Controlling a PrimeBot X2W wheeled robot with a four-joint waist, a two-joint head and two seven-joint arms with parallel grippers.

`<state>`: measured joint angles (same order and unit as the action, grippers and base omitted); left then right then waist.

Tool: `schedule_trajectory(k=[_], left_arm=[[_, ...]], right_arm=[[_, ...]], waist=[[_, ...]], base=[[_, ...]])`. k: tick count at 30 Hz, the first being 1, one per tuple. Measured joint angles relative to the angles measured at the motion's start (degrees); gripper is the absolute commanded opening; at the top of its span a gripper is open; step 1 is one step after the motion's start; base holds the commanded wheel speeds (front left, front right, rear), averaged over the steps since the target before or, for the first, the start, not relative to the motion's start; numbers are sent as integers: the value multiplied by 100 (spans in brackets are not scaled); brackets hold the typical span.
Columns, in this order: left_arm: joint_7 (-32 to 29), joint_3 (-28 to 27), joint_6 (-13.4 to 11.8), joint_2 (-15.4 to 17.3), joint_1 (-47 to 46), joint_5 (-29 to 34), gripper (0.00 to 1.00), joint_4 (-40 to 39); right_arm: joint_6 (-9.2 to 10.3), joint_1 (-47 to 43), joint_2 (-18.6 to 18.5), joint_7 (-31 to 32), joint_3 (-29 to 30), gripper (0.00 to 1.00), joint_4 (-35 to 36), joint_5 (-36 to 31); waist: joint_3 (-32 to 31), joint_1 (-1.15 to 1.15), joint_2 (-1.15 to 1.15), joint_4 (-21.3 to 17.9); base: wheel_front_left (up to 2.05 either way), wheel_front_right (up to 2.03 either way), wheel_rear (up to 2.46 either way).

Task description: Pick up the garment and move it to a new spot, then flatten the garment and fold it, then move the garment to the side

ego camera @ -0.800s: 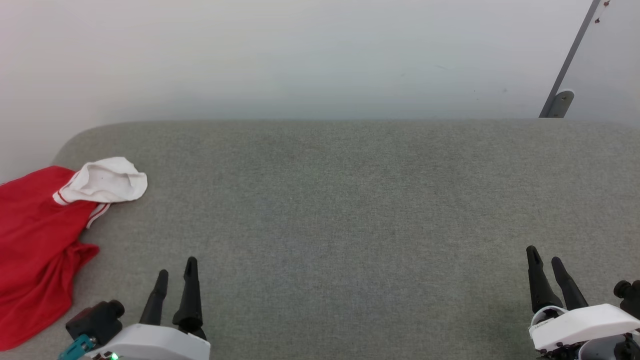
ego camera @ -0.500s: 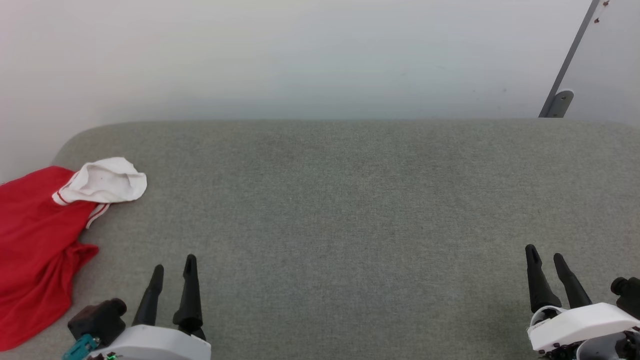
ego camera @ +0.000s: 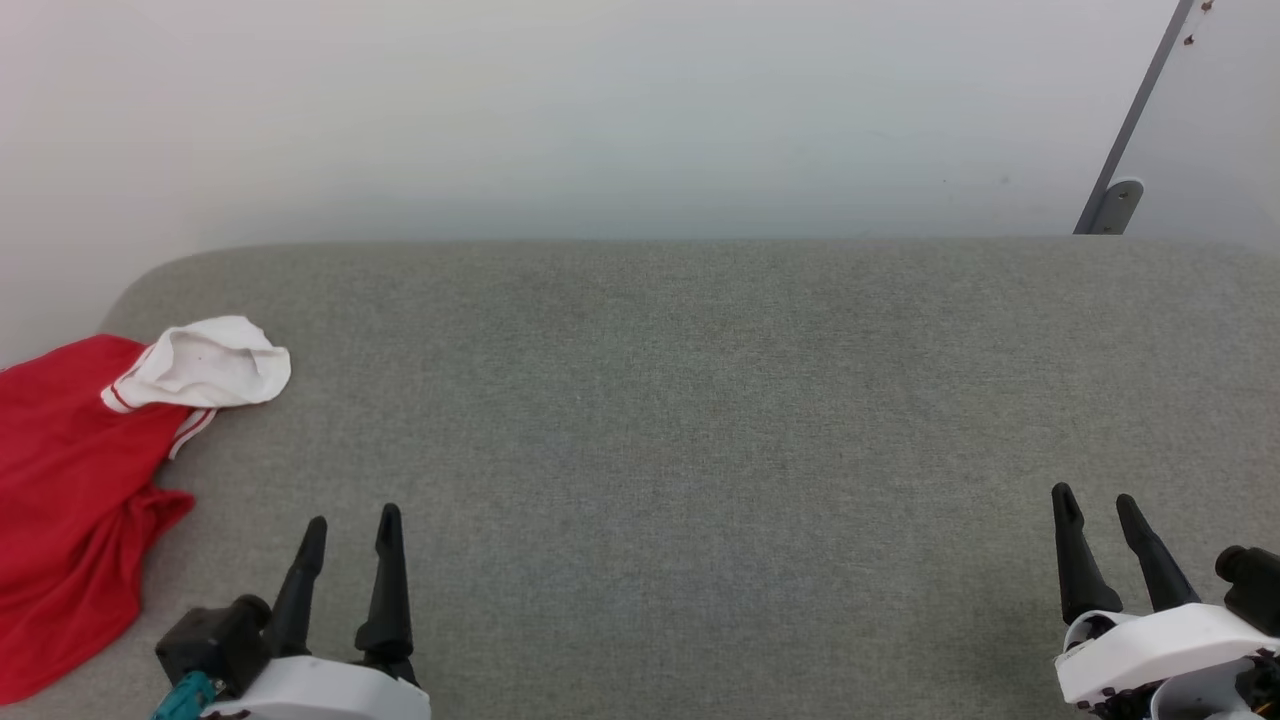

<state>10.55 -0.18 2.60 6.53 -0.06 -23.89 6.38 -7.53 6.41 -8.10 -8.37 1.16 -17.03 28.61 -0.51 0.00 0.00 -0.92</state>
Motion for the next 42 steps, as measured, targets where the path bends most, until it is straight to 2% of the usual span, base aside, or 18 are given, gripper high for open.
schedule_trajectory(k=[19,42], left_arm=[[221,1,64,-24,68,1078,100,-154],[457,27,93,-21,128,2037,100,-260]], right_arm=[[0,42,-76,-224,-68,100,23,-881],[0,66,-119,-400,-94,100,92,-1766]], waist=[[-18,0,0,10],[-51,0,0,-21]], base=[[0,0,0],[0,0,0]])
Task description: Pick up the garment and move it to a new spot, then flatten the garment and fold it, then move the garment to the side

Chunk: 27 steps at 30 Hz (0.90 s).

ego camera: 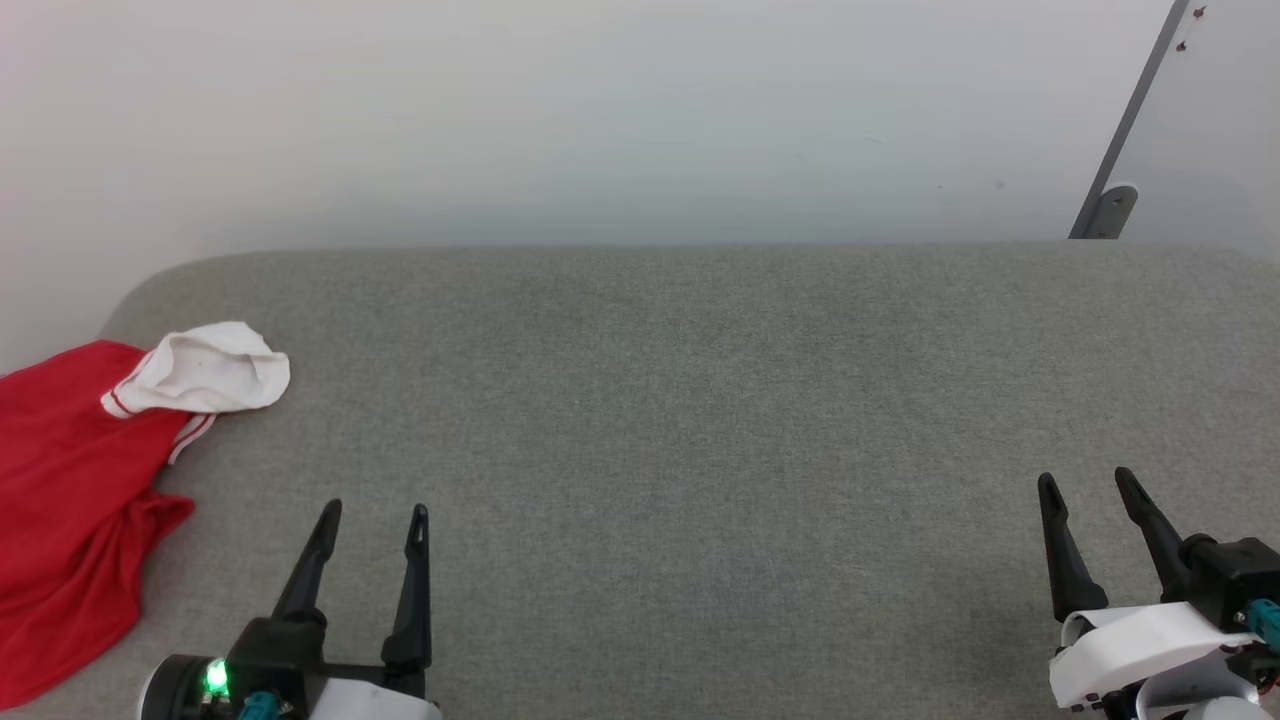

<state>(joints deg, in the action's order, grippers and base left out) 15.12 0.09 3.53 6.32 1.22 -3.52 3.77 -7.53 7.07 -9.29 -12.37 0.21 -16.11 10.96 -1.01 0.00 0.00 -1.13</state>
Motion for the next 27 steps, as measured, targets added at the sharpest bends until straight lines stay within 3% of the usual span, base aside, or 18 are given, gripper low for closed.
schedule_trajectory(k=[15,27], left_arm=[[1,-113,-4,-59,30,-87,100,2],[1,-569,-275,-59,107,-278,100,144]], right_arm=[[0,-23,-33,0,-35,100,54,27],[0,-84,-185,81,-457,100,82,307]], waist=[[-8,0,0,67],[-135,0,0,738]], base=[[0,0,0],[0,0,0]])
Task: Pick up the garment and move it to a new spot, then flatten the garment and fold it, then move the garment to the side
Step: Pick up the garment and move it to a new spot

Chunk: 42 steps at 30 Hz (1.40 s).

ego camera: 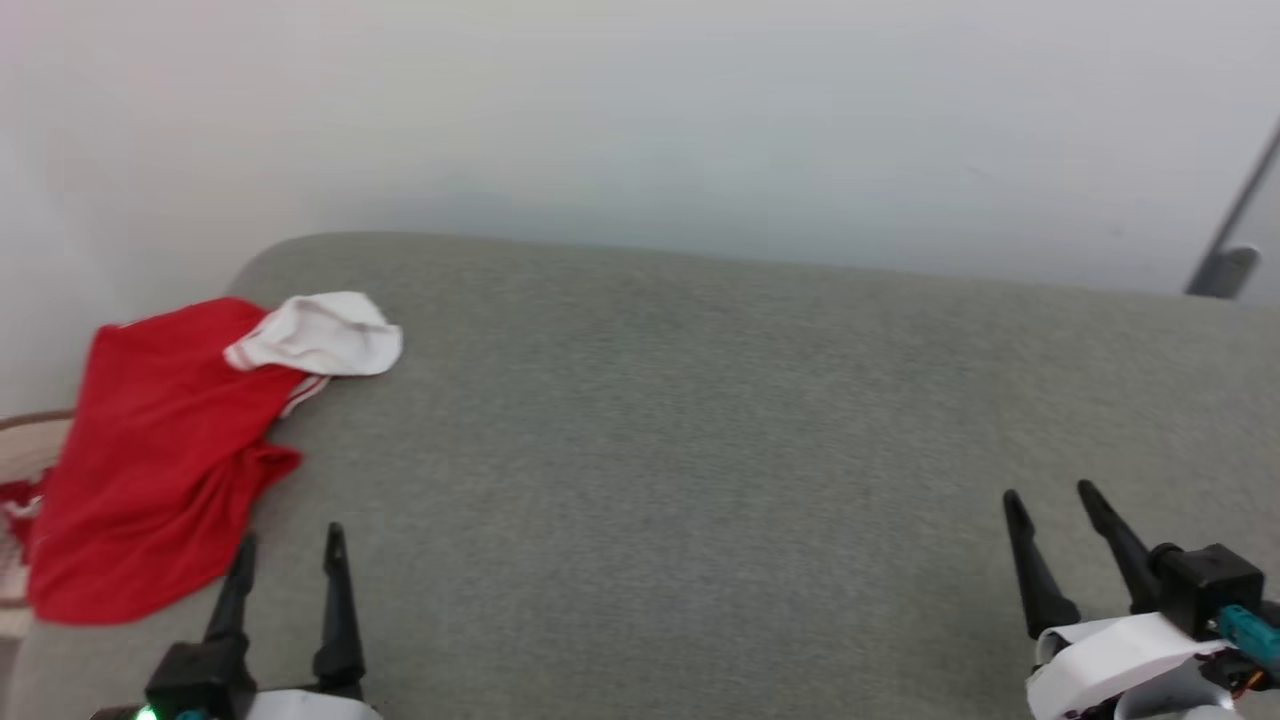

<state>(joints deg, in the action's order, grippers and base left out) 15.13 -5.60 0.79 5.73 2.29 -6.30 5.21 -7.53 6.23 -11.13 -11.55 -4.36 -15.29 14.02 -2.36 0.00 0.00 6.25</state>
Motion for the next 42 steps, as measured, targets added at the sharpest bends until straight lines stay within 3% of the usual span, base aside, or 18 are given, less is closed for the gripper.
schedule_trajectory(k=[16,22,30,42], left_arm=[[-51,-279,-180,147,319,-125,100,-120],[-62,-335,-238,125,420,-229,100,-234],[-456,-314,-118,290,153,-413,100,-240],[-1408,-654,287,1047,-1435,-1211,100,64]], right_arm=[[0,66,-3,20,-803,100,-153,260],[0,265,-18,-2,-965,100,-240,312],[0,252,-89,-27,-918,100,-285,336],[0,636,-406,278,-733,100,269,201]], waist=[[-307,0,0,1420],[-372,0,0,1779],[-380,0,0,1799],[302,0,0,1393]], base=[[0,0,0],[0,0,0],[0,0,0],[0,0,0]])
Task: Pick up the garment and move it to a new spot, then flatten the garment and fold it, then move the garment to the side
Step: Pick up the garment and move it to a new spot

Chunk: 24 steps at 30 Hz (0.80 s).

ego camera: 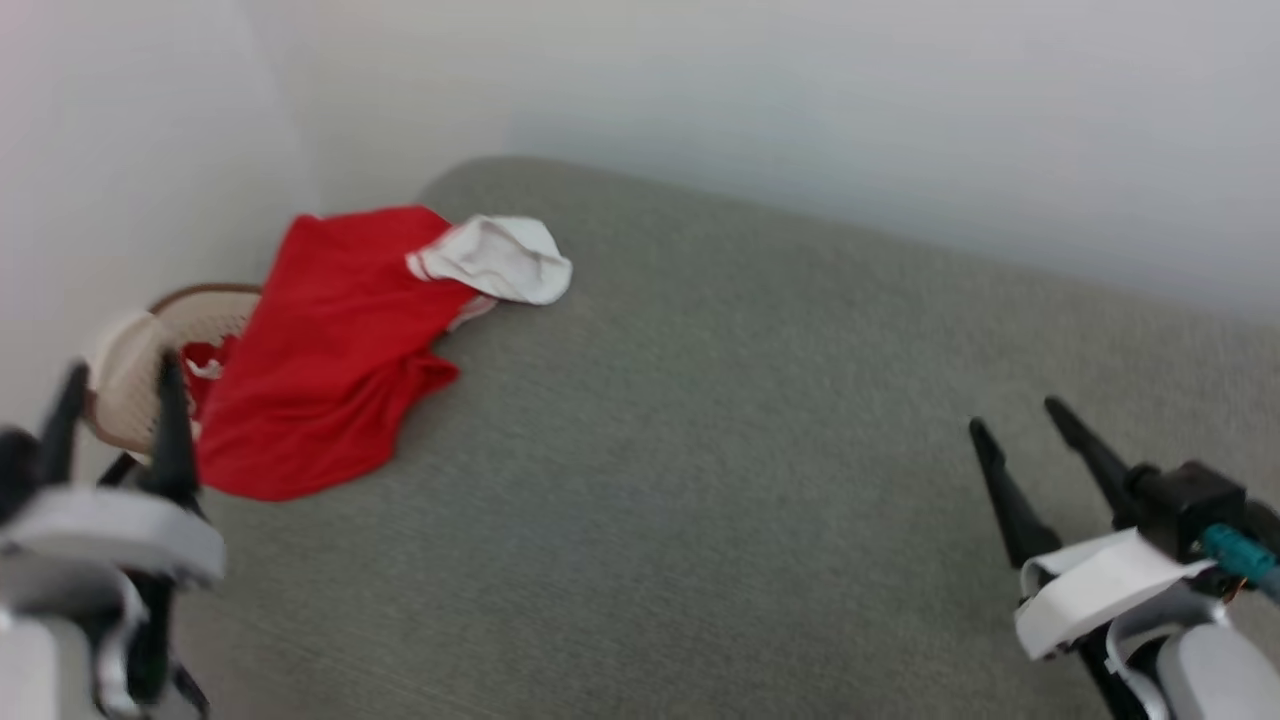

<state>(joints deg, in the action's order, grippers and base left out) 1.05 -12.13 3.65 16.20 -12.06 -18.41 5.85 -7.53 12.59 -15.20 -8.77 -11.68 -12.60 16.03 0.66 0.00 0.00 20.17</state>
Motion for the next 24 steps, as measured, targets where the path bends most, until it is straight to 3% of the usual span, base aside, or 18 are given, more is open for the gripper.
schedule_trajectory(k=[13,24], left_arm=[[-1124,115,291,1039,-2158,-676,100,1677],[-2011,681,349,1434,-3696,-1014,100,3685]], right_arm=[[0,428,-254,176,210,100,555,-109],[0,673,-470,456,390,100,1137,-221]], waist=[[1381,0,0,-671],[2529,0,0,-1072]], base=[[0,0,0],[0,0,0]])
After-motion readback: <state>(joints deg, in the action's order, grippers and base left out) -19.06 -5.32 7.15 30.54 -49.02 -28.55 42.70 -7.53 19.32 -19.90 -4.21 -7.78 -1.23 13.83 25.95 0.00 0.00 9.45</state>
